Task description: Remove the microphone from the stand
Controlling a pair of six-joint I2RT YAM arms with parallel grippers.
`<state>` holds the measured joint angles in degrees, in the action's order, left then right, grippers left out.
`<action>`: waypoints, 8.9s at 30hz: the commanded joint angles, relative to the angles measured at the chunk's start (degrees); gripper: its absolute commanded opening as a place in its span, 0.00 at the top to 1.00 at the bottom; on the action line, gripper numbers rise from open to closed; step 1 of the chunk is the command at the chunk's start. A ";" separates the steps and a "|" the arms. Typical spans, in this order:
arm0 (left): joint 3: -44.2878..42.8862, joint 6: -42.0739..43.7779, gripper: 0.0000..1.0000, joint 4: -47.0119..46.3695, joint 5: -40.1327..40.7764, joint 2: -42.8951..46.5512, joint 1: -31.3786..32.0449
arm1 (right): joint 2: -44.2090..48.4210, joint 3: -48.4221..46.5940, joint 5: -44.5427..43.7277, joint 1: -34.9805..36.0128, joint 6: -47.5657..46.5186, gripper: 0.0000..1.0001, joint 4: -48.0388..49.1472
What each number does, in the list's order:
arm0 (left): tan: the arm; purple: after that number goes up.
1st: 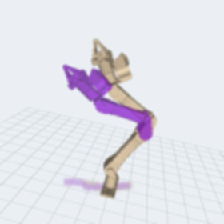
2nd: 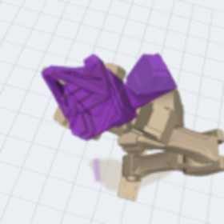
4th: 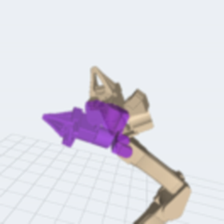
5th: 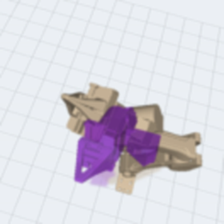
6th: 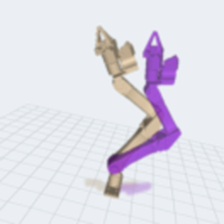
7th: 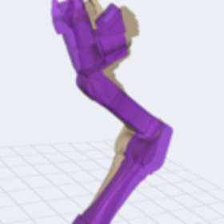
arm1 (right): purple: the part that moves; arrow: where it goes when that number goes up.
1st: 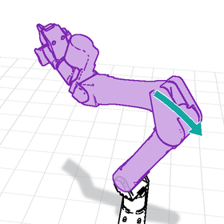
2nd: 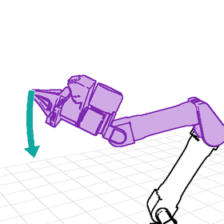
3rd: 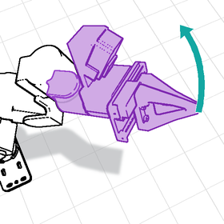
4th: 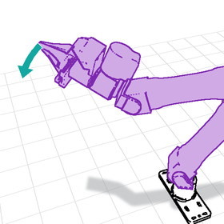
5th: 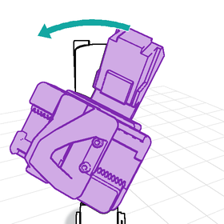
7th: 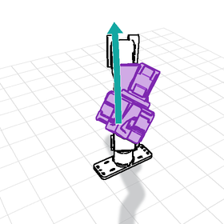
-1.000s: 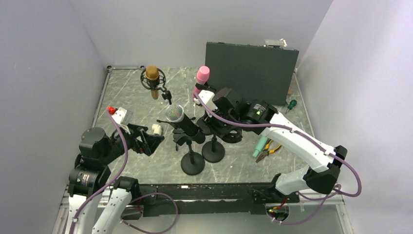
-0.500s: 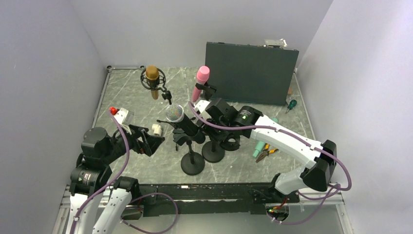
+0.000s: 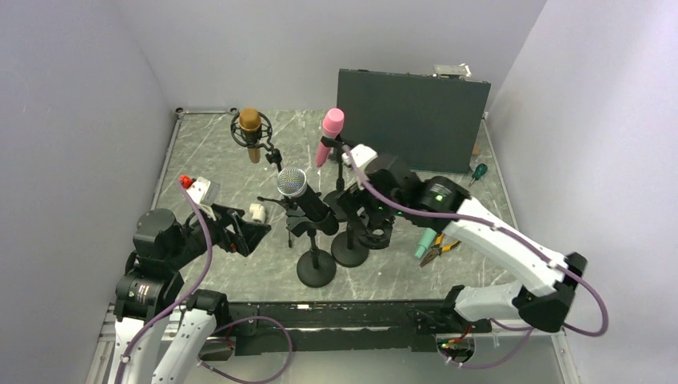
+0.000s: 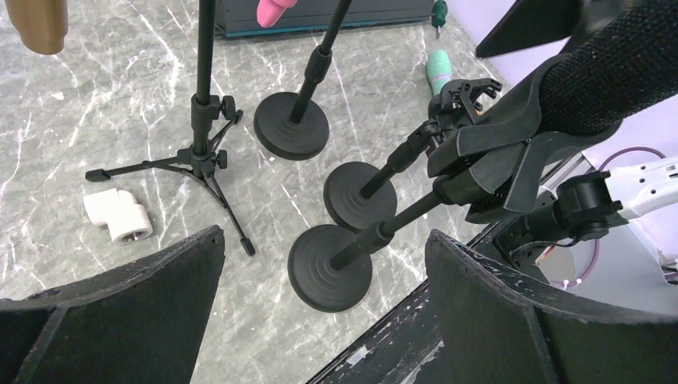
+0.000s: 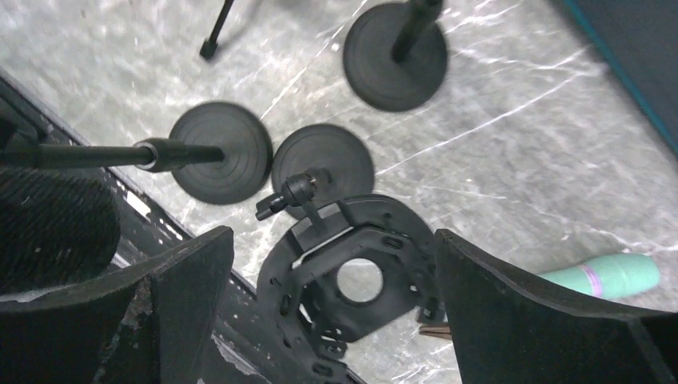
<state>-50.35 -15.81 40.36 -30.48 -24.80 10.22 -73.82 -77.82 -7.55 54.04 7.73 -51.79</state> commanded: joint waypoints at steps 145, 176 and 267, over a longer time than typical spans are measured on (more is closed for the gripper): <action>16.03 11.57 0.56 -38.21 -7.76 -5.98 22.06 | -1.35 -13.23 13.62 14.07 -5.77 1.00 21.45; 41.73 -4.79 0.01 -79.19 5.11 8.57 22.10 | 0.21 -10.97 13.67 14.13 -5.99 1.00 22.80; 45.96 -9.18 0.33 -110.92 -2.43 -7.62 22.12 | -0.18 -11.62 17.63 14.31 -10.29 1.00 26.03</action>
<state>-4.05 -23.99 -63.37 -31.81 -31.31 32.42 -75.33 -88.53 8.91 67.88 -4.32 -30.83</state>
